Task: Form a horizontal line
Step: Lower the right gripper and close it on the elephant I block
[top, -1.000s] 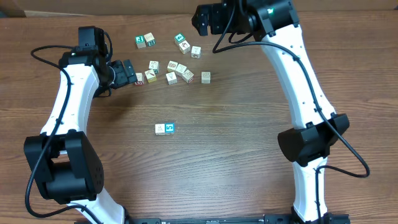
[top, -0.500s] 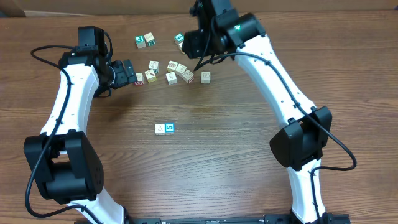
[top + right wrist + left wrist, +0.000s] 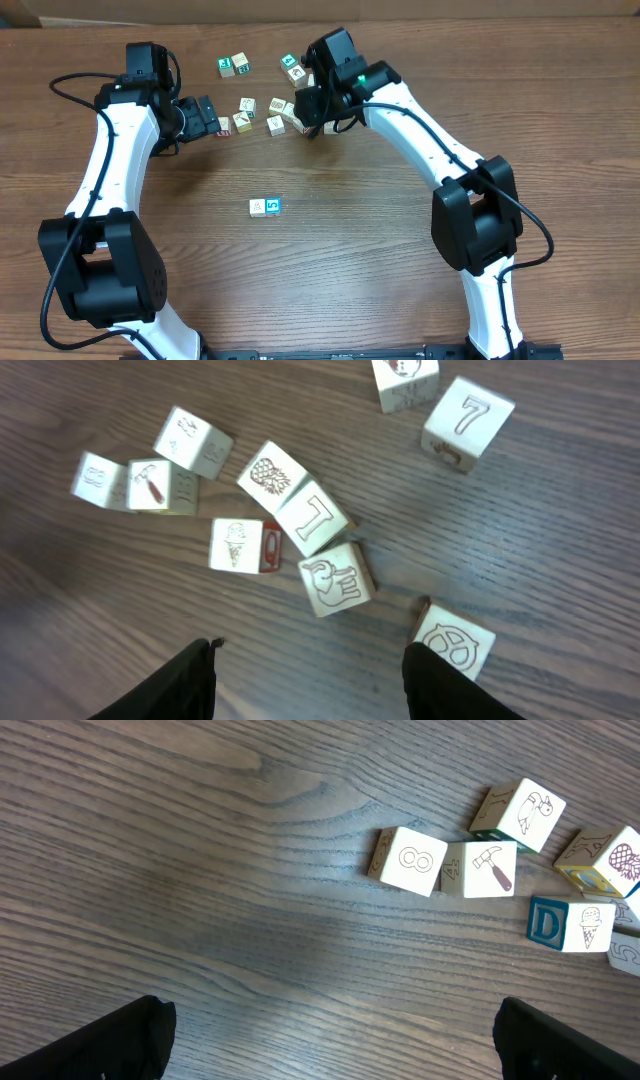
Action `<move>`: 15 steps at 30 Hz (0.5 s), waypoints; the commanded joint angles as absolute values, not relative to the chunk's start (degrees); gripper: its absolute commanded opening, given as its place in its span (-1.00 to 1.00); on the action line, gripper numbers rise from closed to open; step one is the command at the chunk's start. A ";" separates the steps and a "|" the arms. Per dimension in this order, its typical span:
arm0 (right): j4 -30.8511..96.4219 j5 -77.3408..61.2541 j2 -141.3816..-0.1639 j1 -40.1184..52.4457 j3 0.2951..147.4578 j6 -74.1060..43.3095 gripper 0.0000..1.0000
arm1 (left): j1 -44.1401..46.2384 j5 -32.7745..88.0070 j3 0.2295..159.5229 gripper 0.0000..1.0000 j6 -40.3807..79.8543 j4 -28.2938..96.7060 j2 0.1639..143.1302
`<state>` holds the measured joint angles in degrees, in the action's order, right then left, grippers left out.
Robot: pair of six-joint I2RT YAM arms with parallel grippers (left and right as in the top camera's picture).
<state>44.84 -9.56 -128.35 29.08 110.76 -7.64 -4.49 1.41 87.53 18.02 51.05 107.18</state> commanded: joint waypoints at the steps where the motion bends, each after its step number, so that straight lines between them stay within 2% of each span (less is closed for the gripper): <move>1: 42.04 -9.02 -128.07 29.93 107.98 -3.55 0.16 | -4.12 1.04 88.05 1.00 18.00 50.92 107.57; 3: 41.10 -9.02 -128.07 30.46 106.96 -1.10 0.17 | -4.12 1.06 88.05 0.99 18.00 50.92 107.57; 5: 40.05 -8.99 -128.09 31.16 106.00 1.10 0.28 | -4.12 1.04 88.05 1.00 18.00 50.92 107.57; 7: 39.64 -9.06 -128.09 31.55 106.00 1.80 0.63 | -4.12 1.06 88.05 0.99 18.00 50.92 107.57; 8: 39.57 -9.08 -128.07 31.79 106.02 1.78 0.72 | -4.12 1.04 88.05 1.00 18.00 50.92 107.57; 11: 37.89 -9.04 -128.01 31.92 106.26 1.78 0.62 | -4.12 1.06 88.05 0.99 18.00 50.92 107.57; 15: 36.93 -1.23 -128.03 30.94 106.24 -2.22 0.21 | -4.12 1.06 88.05 0.99 18.00 50.92 107.57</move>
